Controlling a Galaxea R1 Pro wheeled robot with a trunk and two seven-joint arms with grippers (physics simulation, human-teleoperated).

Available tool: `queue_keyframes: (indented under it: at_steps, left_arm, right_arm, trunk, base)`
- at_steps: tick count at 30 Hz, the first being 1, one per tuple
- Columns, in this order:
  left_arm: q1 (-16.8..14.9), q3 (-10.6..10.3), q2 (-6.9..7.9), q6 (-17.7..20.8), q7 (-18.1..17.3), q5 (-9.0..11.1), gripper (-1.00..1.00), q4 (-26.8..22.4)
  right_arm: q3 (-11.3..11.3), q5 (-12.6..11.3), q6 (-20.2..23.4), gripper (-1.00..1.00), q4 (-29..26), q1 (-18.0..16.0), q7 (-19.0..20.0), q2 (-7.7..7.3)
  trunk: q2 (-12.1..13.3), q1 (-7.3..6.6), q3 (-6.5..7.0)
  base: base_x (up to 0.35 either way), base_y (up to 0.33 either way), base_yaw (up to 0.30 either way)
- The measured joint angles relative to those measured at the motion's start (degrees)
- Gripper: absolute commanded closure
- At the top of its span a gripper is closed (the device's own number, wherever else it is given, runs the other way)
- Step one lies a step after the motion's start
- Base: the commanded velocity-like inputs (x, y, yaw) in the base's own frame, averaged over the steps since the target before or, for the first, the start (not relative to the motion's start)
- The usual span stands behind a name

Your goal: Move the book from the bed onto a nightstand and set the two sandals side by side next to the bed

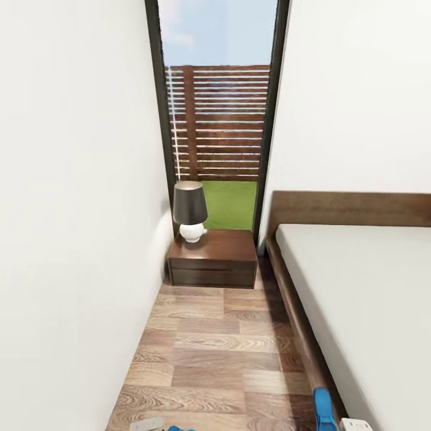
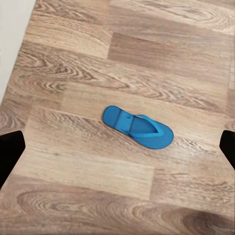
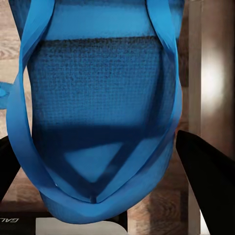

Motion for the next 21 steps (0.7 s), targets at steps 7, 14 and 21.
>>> queue_keyframes:
  at_steps: [7,14,21]
  left_arm:
    - [0.02,0.00,-0.06,0.00,-0.02,0.01,-1.00,0.01]
    - [0.01,0.00,0.00,0.00,0.00,0.00,-1.00,0.00]
    - [0.02,0.00,0.00,0.00,-0.01,0.01,-1.00,0.01]
  right_arm:
    - [-0.01,0.00,0.01,1.00,0.00,0.00,0.00,0.00]
    - [-0.02,0.00,-0.01,1.00,0.00,0.00,0.00,0.00]
    - [-0.01,0.00,0.00,1.00,0.00,0.00,0.00,0.00]
  trunk:
    - [0.00,-0.01,0.00]
    - [0.00,0.00,0.00]
    - [0.00,-0.01,0.00]
  base:
    - [0.061,-0.094,0.000]
    - [0.017,-0.029,0.000]
    - [0.113,-0.102,0.000]
